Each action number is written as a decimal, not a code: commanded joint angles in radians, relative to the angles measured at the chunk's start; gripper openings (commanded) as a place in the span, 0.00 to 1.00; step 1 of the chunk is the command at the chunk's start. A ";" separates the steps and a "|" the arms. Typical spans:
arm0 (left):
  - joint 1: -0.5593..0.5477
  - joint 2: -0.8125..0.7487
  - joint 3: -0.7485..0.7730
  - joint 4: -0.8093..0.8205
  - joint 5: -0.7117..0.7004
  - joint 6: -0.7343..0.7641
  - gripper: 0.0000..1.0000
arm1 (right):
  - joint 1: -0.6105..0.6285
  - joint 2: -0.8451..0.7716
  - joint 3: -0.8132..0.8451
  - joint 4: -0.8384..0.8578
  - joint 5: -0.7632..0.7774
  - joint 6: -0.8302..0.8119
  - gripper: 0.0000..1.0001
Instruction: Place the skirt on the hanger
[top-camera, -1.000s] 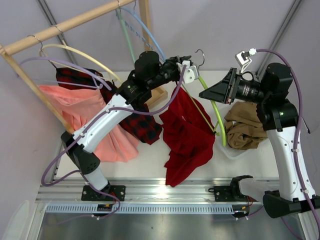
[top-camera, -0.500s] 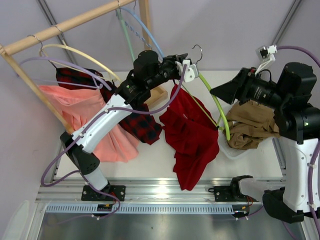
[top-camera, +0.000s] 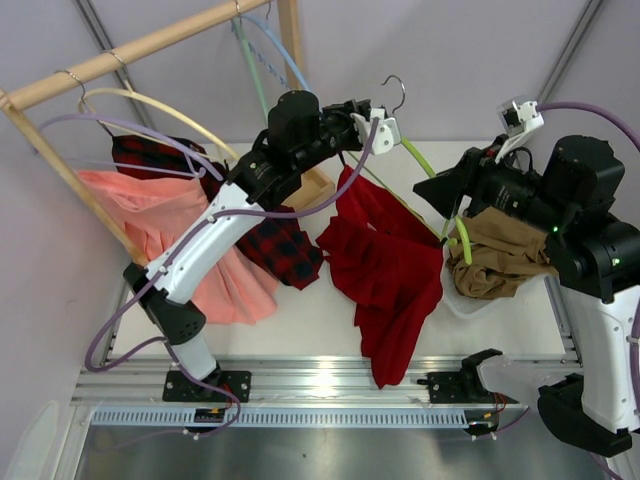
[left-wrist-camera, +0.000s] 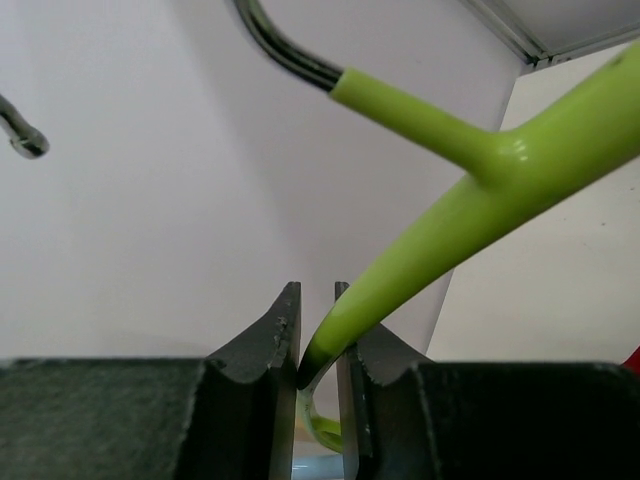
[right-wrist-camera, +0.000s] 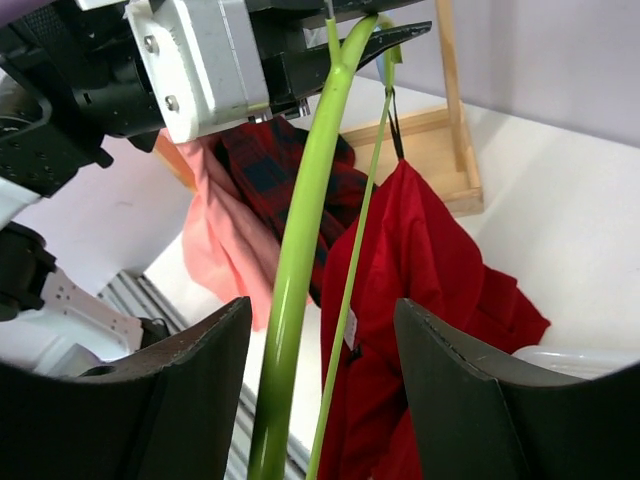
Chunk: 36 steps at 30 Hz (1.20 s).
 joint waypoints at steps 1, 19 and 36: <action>-0.014 -0.007 0.085 0.037 -0.049 -0.029 0.18 | 0.033 -0.002 0.027 0.038 0.109 -0.063 0.65; -0.037 0.048 0.183 -0.024 -0.099 -0.020 0.18 | 0.165 -0.051 -0.115 0.116 0.322 -0.154 0.08; -0.087 0.040 0.078 0.117 -0.250 0.129 0.18 | 0.170 0.019 0.029 -0.019 0.384 -0.123 0.68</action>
